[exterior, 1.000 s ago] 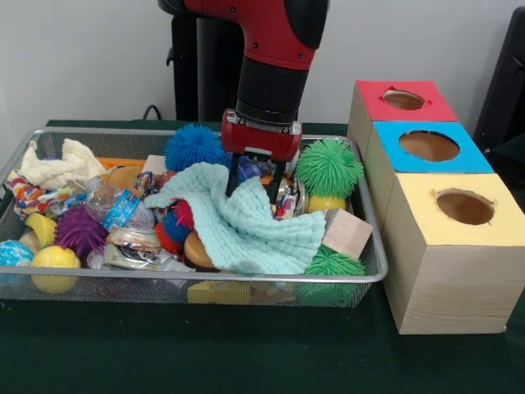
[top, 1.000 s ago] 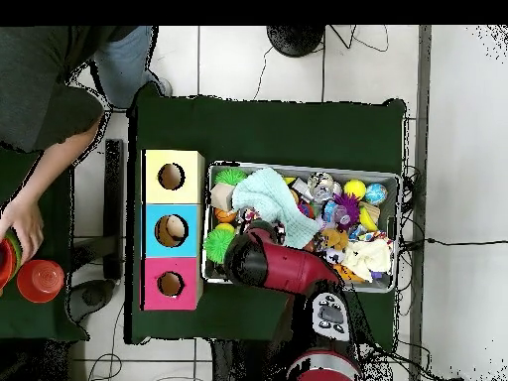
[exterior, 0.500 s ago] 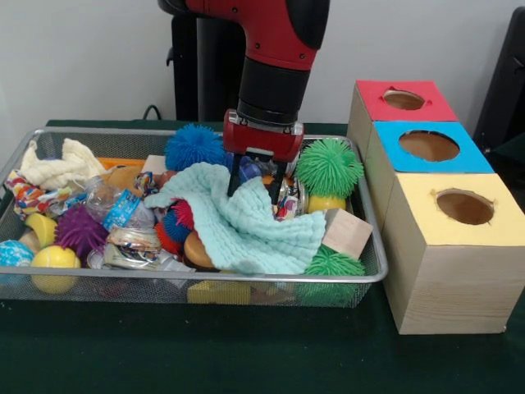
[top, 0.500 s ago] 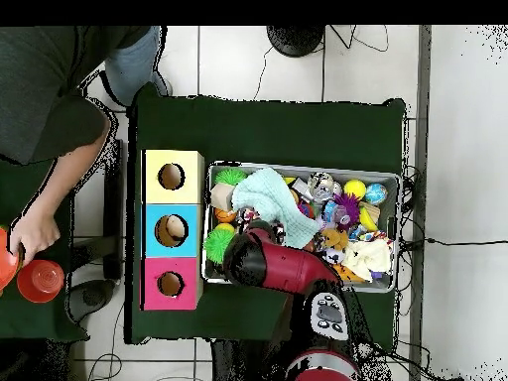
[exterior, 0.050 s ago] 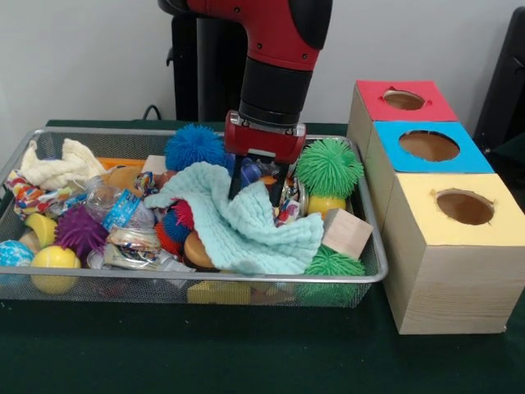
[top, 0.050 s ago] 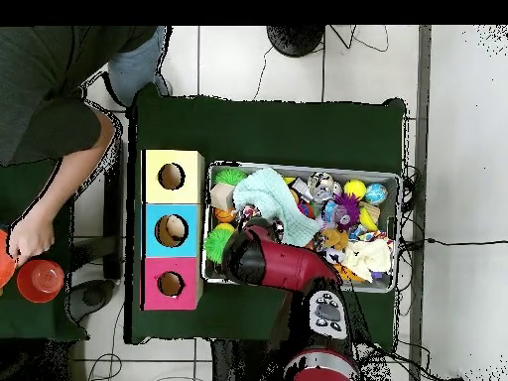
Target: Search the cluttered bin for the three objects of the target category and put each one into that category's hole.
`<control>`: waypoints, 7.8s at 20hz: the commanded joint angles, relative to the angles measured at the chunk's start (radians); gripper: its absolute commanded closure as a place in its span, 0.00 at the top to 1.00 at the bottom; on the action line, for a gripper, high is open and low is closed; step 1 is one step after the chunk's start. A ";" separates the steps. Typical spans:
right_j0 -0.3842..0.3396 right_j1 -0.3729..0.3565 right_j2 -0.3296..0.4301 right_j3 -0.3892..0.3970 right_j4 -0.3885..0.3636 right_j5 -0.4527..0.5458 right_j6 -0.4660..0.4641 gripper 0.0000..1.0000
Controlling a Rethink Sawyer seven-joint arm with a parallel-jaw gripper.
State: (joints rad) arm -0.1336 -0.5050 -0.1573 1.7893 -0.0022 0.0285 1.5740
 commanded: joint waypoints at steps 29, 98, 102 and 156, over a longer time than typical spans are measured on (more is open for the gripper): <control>0.002 -0.146 0.043 0.027 0.029 0.058 0.183 0.00; -0.420 -0.520 0.234 0.115 -0.183 0.486 -0.128 0.00; -0.412 -0.535 0.233 0.126 -0.205 0.510 -0.100 0.00; -0.097 -0.397 0.110 0.235 -0.132 0.279 0.276 1.00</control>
State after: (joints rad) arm -0.2457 -0.9898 0.0005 1.9606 -0.1519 0.3937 1.5771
